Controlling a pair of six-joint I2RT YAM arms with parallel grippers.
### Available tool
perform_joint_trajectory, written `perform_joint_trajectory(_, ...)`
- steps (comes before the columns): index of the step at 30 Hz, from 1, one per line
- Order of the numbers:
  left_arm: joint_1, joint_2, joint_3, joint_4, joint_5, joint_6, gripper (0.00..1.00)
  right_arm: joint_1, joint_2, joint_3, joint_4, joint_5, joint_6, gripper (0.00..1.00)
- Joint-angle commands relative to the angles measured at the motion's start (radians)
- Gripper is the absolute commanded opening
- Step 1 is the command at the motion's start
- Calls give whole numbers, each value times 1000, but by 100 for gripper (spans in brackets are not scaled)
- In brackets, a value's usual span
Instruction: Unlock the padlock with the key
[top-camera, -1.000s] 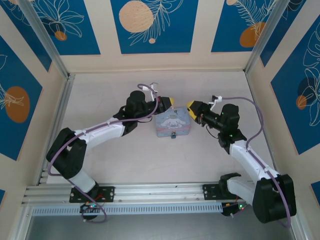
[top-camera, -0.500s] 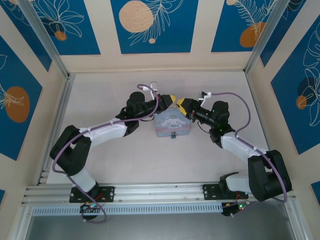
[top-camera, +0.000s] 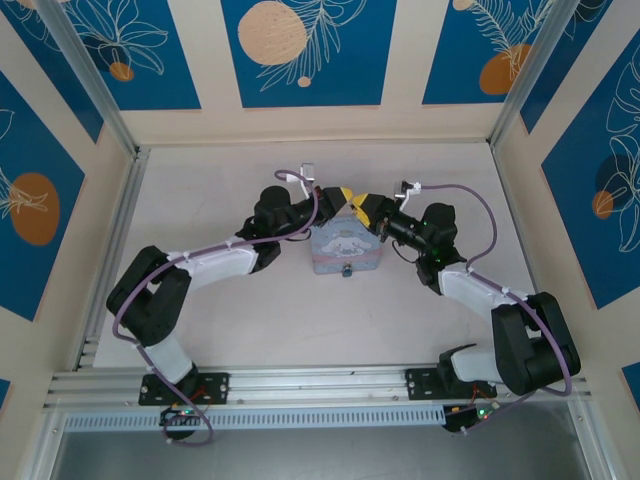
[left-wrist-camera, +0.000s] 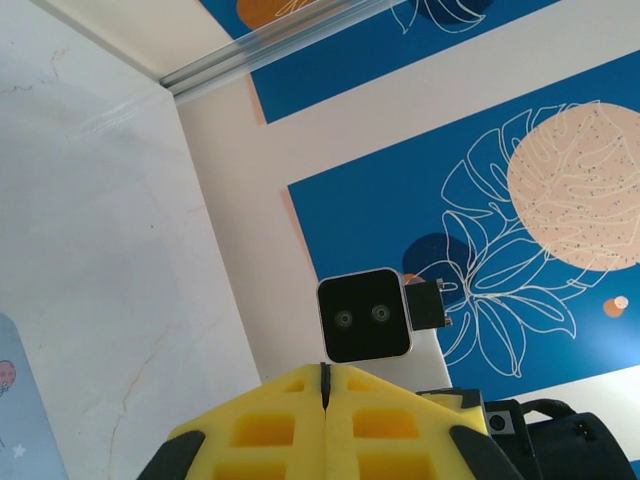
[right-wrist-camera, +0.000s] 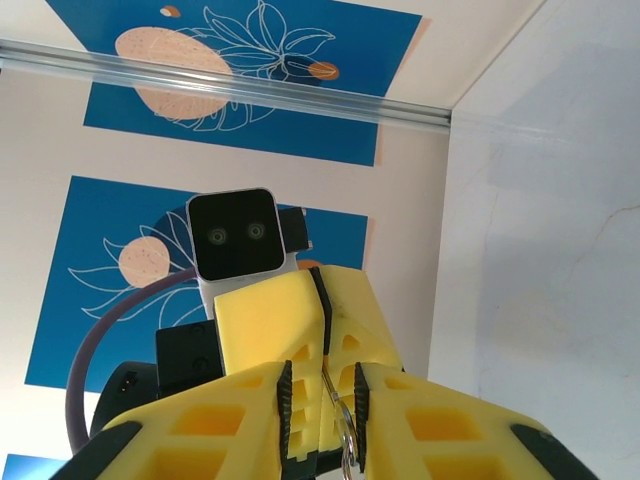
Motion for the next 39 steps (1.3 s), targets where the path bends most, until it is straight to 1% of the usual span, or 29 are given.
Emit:
perform_joint_trajectory(1, 1, 13, -3, 53, -20, -12, 0, 11, 2, -16, 44, 11, 6, 26)
perform_joint_trajectory(9, 1, 10, 5, 55, -27, -15, 0, 14, 7, -26, 33, 17, 4, 27)
perform_joint_trajectory(17, 1, 10, 2, 51, -31, -15, 0, 21, 8, -19, 34, 17, 6, 25)
perform_joint_trajectory(21, 0, 11, 1, 49, -36, -14, 0, 32, 8, -12, 29, 9, -2, 27)
perform_joint_trajectory(30, 1, 9, 2, 46, -37, -15, 0, 34, 10, -23, 21, 29, -4, 21)
perform_joint_trajectory(39, 0, -1, -4, 45, -35, -15, 0, 5, 5, -24, -4, 46, -1, 23)
